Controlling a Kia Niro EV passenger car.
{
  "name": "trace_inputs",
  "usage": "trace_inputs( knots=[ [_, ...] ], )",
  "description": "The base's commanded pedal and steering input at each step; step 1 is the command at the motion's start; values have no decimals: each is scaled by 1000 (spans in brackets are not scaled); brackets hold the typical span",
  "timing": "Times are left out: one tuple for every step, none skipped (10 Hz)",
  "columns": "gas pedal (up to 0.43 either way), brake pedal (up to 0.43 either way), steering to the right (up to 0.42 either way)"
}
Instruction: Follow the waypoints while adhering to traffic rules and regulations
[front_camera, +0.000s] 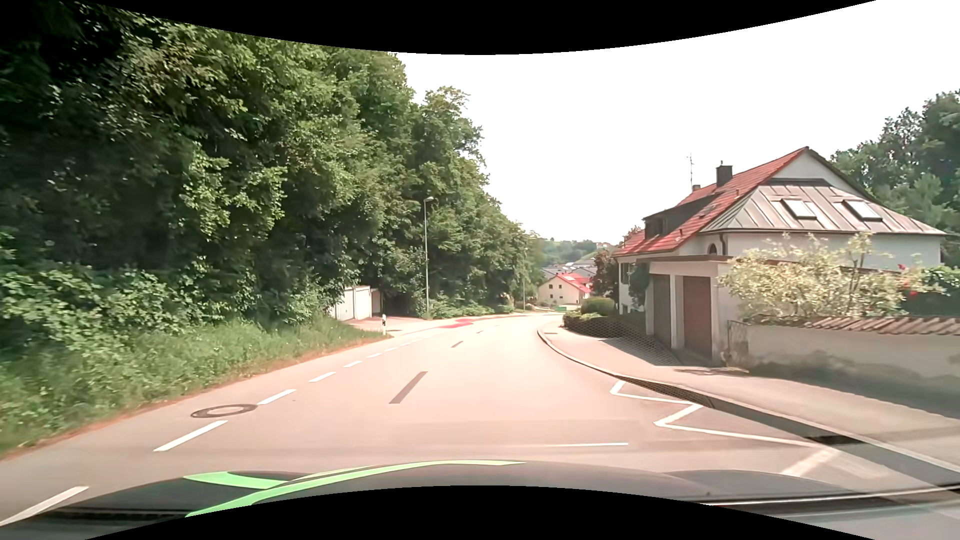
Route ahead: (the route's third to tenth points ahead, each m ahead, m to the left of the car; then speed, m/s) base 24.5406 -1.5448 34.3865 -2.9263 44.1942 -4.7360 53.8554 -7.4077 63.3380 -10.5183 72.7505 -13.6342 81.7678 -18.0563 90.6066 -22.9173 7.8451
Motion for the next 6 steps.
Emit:
trace_inputs(
  knots=[
    [0, 67, 9],
    [0, 67, 9],
    [0, 73, 10],
    [0, 73, 12],
    [0, 73, 15],
    [0, 79, 16]
  ],
)
